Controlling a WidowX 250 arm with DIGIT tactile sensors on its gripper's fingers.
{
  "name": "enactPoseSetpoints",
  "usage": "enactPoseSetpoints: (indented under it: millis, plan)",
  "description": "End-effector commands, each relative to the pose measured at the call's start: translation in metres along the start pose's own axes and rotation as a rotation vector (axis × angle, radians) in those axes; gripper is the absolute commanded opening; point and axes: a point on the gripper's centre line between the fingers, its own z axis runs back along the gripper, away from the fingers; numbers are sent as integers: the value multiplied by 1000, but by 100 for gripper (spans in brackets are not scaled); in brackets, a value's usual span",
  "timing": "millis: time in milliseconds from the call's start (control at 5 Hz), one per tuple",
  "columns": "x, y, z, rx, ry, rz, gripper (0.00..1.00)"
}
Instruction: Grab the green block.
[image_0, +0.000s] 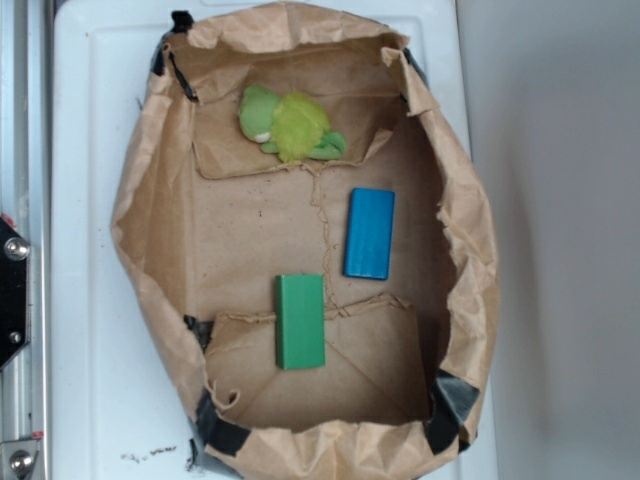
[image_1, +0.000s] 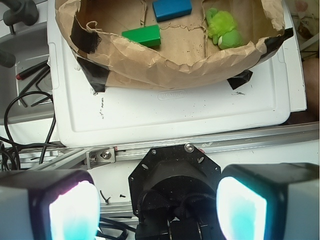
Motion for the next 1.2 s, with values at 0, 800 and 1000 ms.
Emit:
enactPoseSetpoints:
  millis: [0,800,1000]
  plan:
    - [0,0,0,0,0,0,100]
    - [123,36,-87,100,28,-7,100]
    - [120,37,-110,88,8,-18,100]
